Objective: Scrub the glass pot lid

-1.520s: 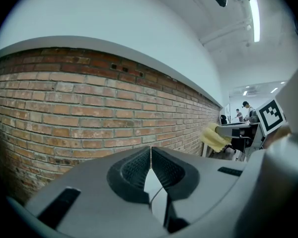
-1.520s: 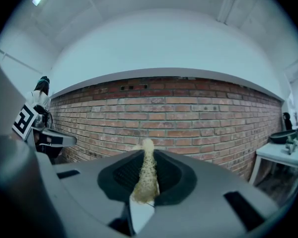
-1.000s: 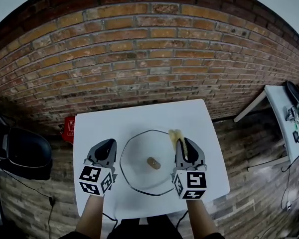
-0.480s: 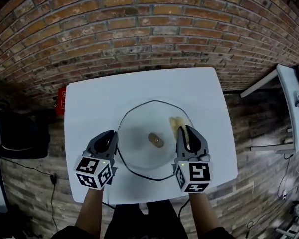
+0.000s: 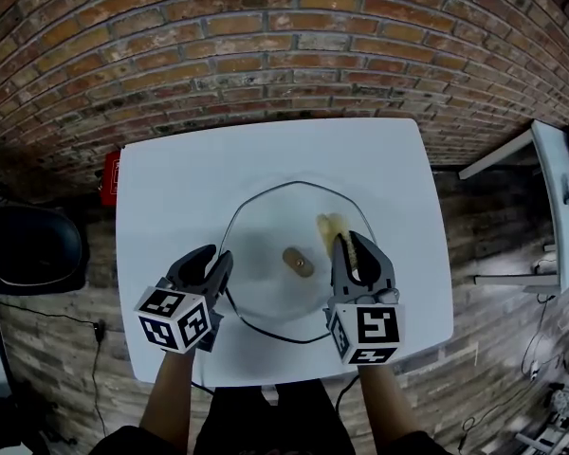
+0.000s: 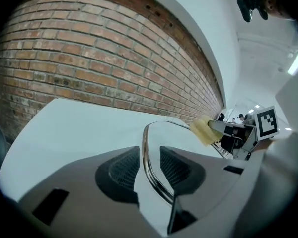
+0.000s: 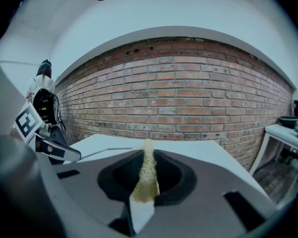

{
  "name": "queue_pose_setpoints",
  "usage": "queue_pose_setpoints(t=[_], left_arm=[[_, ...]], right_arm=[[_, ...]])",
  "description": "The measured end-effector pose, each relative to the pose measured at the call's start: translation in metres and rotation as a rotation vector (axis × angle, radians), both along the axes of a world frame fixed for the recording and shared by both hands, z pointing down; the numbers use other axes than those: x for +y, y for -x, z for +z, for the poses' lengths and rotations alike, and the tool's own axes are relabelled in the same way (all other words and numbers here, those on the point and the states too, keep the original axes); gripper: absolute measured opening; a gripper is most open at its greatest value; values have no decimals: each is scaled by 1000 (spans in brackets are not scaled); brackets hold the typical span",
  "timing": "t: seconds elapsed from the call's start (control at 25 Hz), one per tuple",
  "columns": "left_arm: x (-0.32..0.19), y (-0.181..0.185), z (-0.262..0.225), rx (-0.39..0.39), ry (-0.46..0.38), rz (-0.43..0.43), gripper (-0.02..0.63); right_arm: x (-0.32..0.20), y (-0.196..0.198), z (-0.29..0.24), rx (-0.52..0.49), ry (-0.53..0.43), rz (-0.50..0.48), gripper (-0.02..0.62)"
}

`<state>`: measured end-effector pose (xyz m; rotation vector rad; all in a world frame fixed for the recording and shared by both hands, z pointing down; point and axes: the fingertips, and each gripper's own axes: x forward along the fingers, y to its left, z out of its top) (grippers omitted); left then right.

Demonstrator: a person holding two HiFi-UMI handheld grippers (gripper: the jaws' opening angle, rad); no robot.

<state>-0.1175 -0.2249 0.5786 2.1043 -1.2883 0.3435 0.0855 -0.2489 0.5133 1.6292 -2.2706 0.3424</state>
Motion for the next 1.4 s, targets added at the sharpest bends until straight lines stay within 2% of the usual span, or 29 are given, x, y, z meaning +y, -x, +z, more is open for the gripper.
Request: queue_pose_setpoints(t=[0.24,0.36,0.64,0.84,0.96,1.08,1.4], left_arm=[[1,-1,7,11,20,-17,99],[2,1,8,6,23,-25,77],[2,2,7,13,27,-27,75],[1,2,6,11,31,-29,74],[1,2,5,17,26,-33,74],[-1,3,5,21,23,-37,74],[-3,3,6,17,19,-42,72]], right_arm=[[-8,21,2,-15,14,-37,58],[-14,44,3,-31,21,-80,58],[-27,105,12,-65,45,-190,58],[-28,122,23,-59,86,-238,58],[-31,115,31,-36,100,-222,58],[-37,92,40,-5,132,-167,58],[-48,-2,45,119,188,71,58]])
